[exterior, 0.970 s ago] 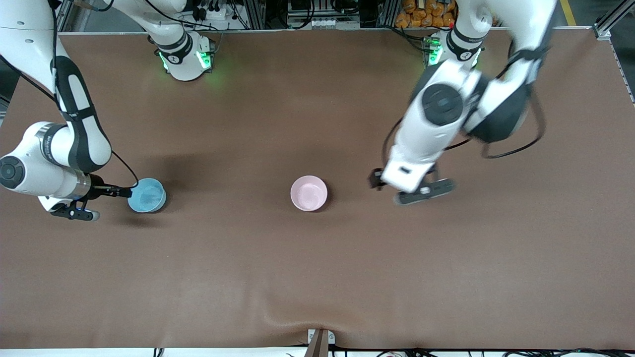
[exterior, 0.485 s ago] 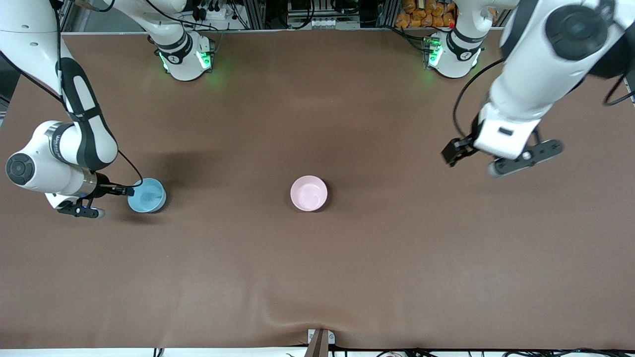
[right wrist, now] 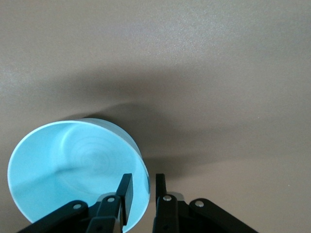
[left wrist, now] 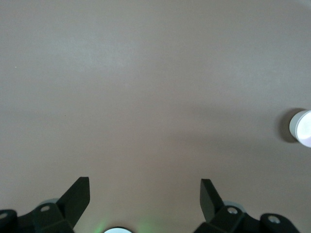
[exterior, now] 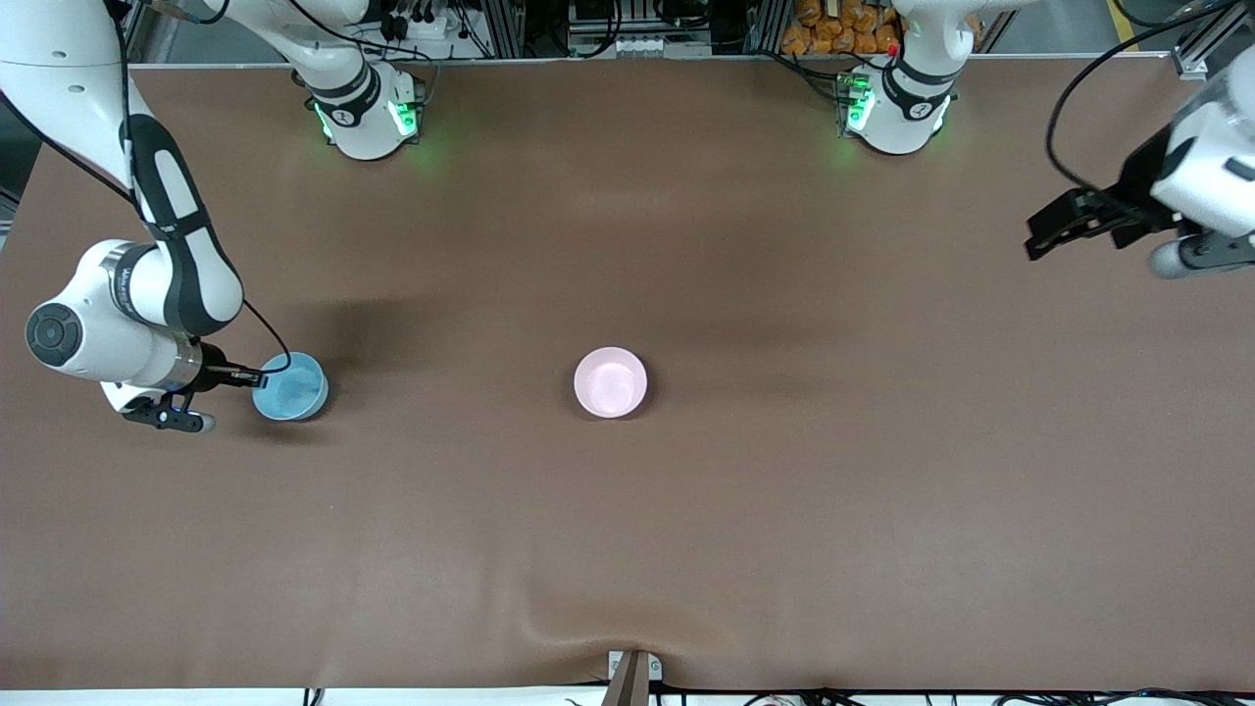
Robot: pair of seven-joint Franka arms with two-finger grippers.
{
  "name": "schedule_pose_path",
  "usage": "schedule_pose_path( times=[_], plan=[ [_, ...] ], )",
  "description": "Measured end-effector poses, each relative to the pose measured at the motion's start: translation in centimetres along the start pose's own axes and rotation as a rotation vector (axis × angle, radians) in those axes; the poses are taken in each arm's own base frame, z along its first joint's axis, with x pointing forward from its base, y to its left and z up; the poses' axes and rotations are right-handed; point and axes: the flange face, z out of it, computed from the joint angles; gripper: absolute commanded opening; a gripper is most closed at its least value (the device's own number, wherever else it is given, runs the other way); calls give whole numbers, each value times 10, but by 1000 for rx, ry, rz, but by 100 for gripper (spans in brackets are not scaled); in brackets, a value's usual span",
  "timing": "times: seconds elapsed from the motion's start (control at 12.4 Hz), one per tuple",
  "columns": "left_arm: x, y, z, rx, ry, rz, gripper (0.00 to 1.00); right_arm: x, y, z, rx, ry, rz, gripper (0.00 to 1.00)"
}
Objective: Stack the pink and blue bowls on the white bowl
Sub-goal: 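Release the pink bowl with the left gripper while the right gripper reaches the blue bowl, then grasp the light blue bowl rim with the right gripper and lift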
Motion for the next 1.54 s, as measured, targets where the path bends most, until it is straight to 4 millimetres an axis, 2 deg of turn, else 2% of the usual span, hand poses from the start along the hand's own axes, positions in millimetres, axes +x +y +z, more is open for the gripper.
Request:
schedule_pose_path(
  times=[0.08,0.32,0.65,0.81,0.89,0.97,1.21,1.29,1.45,1.54],
  plan=[
    [-4,-1,-2,2,0,5,100,-1,0,1,0,-2,1,16],
    [-17,5,-1,12,-4,16,100,-1,0,2,0,-2,2,0],
    [-20,5,-2,15,-2,15,100,-8,-2,3,4,23,3,0],
    [-20,5,-2,14,0,15,100,-12,-8,0,10,-35,-7,0],
    [-20,5,-3,14,2,15,100,-11,-14,-10,18,-82,-13,0],
    [-20,5,-4,13,5,15,100,-7,-20,-28,31,-127,-18,0],
    [-20,5,-6,12,10,15,100,4,-52,-91,66,-207,-44,0],
    [-20,5,-7,11,12,15,100,2,-69,-110,88,-232,-25,0],
    [-20,5,-8,11,14,15,100,-6,-108,-136,118,-262,25,0],
    [-20,5,-8,10,15,16,100,-15,-138,-147,126,-267,67,0]
  ],
)
